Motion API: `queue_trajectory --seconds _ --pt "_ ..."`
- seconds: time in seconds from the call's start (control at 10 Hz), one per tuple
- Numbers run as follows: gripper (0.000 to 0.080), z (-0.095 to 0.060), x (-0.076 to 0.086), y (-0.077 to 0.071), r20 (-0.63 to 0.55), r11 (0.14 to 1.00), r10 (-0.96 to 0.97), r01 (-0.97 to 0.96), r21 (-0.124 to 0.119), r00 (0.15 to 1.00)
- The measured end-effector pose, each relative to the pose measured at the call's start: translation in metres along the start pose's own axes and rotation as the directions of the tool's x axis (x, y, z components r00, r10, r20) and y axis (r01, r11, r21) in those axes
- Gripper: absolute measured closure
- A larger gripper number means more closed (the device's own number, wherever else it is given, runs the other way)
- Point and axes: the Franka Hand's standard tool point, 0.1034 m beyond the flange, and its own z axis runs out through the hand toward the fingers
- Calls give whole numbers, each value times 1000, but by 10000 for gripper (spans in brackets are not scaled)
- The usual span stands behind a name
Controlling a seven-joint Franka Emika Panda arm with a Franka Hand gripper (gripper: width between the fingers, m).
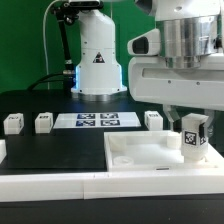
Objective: Assemble square table
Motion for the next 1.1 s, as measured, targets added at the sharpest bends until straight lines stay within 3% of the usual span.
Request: queue_trajectory --seconds 0.1,0.2,0.3,0.6,1.1 --pt "278 0 -4 -3 2 999 -40 40 1 999" --pt "190 0 -6 -5 3 998 -64 64 0 998" --pt "158 0 -7 -5 4 989 -149 149 0 989" --pt "152 0 -9 -6 5 896 -444 444 3 896" --pt "151 0 -9 -6 4 645 -764 764 4 645"
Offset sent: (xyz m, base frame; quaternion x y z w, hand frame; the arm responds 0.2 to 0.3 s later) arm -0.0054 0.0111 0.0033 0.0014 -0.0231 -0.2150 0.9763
